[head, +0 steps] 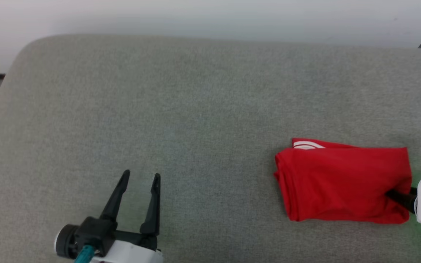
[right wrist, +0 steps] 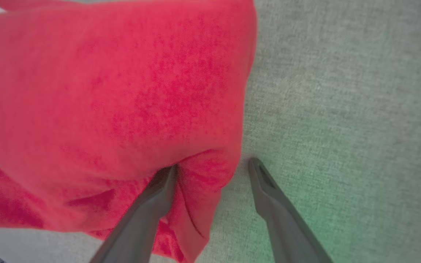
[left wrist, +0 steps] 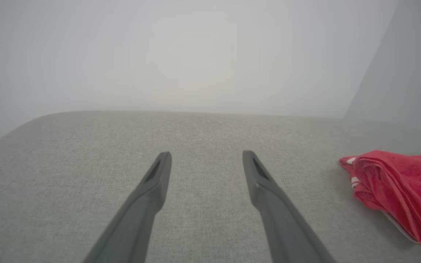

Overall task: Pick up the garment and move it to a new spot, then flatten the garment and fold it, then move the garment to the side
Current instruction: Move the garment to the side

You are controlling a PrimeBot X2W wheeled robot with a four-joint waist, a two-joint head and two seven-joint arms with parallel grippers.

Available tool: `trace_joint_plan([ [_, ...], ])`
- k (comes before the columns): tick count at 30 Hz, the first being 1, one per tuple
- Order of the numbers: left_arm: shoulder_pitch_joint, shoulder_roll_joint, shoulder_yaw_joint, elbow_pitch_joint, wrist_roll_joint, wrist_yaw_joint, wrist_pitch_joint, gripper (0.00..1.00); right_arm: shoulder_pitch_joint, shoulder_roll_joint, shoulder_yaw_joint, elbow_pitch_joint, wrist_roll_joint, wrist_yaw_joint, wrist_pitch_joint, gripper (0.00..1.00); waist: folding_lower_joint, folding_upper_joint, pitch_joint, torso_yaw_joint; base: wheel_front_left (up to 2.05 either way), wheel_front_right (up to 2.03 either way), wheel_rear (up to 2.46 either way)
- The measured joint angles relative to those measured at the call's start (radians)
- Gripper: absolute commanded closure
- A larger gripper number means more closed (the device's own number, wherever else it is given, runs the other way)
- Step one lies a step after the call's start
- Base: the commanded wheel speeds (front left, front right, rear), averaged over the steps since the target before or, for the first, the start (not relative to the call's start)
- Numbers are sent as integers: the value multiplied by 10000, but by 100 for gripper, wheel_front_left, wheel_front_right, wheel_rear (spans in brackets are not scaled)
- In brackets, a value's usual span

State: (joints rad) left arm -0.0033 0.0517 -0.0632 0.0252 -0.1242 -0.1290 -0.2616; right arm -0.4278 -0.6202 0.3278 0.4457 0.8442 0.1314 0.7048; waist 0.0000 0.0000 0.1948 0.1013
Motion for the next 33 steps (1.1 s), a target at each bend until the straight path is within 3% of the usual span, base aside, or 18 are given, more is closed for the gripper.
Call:
trace_joint_plan([
  [2, -163, 2, -84, 111, 38, 0, -4, 0, -117, -15, 36, 117, 38, 0, -46, 0, 0, 0, 183, 71, 0, 0, 0],
  [3, -215, 0, -125, 221, 113, 0, -17, 0, -155, -2, 48, 136, 94, 2, -140, 42, 0, 0, 271, 104, 0, 0, 0],
  [4, -246, -4, -123, 282, 201, 0, -17, 0, -178, 0, 56, 146, 150, 2, -244, 70, 1, 0, 353, 129, 0, 0, 0],
  [5, -317, -4, -107, 328, 182, 0, -17, 0, -200, -4, 56, 153, 203, 2, -366, 95, 1, 0, 432, 147, 0, 0, 0],
  [6, -397, 2, -115, 380, 138, 0, -17, 0, -234, 0, 52, 167, 267, 2, -479, 100, 0, 0, 504, 155, 0, 0, 0],
  [12, -783, 2, -96, -257, 546, 0, -25, 0, -283, -8, 105, -15, 709, 33, -1344, 100, 0, 0, 713, -90, 0, 0, 0],
  [15, -874, 174, -587, -351, 523, 0, -25, 0, -266, -54, 33, -71, 903, 44, -1781, 100, 1, 0, 740, -381, 0, 0, 0],
  [20, -1495, 299, -587, -520, 667, 0, -25, 0, -216, -700, -426, 111, 1051, 2, -2408, 100, 0, 0, 819, -1002, 0, 0, 0],
  [33, -4529, 1379, -2692, -301, 431, -2, -25, 0, -838, -1659, -1423, 1233, 1505, 0, -4036, 100, 0, 0, 1805, -2635, 0, 0, 0],
])
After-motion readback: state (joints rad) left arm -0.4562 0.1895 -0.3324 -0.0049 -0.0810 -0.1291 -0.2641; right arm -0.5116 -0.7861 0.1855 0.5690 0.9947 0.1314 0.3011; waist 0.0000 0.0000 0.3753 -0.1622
